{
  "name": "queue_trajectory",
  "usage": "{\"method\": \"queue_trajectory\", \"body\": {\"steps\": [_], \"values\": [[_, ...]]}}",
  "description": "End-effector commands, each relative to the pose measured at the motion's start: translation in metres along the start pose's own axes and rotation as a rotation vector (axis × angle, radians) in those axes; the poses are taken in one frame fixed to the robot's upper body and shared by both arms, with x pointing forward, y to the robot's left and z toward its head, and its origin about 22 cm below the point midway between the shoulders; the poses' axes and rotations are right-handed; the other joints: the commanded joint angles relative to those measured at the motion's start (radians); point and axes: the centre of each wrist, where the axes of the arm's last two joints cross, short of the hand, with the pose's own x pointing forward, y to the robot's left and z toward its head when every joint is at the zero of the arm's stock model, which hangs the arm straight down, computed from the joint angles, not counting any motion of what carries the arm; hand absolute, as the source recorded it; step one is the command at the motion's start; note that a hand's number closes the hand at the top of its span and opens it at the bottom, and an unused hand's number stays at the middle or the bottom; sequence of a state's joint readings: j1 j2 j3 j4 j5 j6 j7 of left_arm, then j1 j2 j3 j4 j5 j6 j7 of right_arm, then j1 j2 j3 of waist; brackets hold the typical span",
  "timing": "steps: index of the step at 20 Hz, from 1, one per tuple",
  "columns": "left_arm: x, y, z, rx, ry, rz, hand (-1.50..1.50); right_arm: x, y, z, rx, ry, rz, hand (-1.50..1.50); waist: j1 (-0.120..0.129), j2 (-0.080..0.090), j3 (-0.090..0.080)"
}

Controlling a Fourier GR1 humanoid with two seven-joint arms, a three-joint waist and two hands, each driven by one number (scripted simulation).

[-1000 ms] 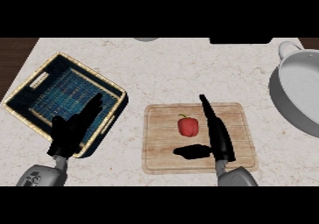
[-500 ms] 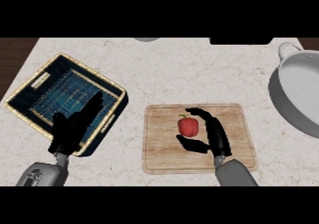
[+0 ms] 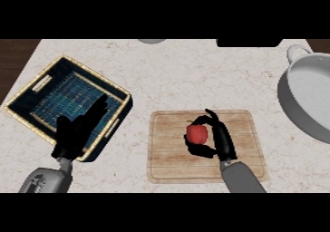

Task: Pick the bell pepper from the cutting board and place it in the pot

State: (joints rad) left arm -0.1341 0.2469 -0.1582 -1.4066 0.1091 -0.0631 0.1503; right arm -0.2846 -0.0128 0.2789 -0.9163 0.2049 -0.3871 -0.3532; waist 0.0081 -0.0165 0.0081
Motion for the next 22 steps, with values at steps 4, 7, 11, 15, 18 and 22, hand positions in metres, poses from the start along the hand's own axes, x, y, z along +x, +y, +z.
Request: {"method": "queue_trajectory", "body": {"steps": [4, 7, 11, 15, 18, 22], "values": [[-0.016, -0.004, 0.008, 0.025, 0.074, 0.038, 0.00, -0.058, -0.086, 0.054, -0.222, 0.031, -0.020, 1.50, -0.054, 0.012, -0.006], [-0.026, 0.016, 0.021, 0.091, 0.079, 0.038, 0.00, -0.078, -0.175, 0.081, -0.427, 0.120, -0.011, 1.50, -0.120, 0.007, -0.003], [-0.036, 0.015, 0.032, 0.090, 0.103, 0.056, 0.00, -0.083, -0.281, 0.133, -0.566, 0.116, 0.042, 1.50, -0.112, 0.011, -0.005], [-0.024, 0.010, 0.024, 0.038, 0.074, 0.065, 0.00, -0.092, -0.341, 0.208, -0.658, 0.119, -0.001, 1.50, -0.058, 0.017, -0.004], [-0.017, -0.022, 0.011, 0.017, 0.048, 0.026, 0.00, -0.088, -0.376, 0.229, -0.695, 0.147, 0.058, 1.50, -0.027, 0.018, -0.006], [-0.006, -0.014, -0.002, -0.014, 0.068, 0.061, 0.00, -0.090, -0.385, 0.236, -0.696, 0.169, 0.184, 1.50, -0.014, 0.018, -0.007]]}}
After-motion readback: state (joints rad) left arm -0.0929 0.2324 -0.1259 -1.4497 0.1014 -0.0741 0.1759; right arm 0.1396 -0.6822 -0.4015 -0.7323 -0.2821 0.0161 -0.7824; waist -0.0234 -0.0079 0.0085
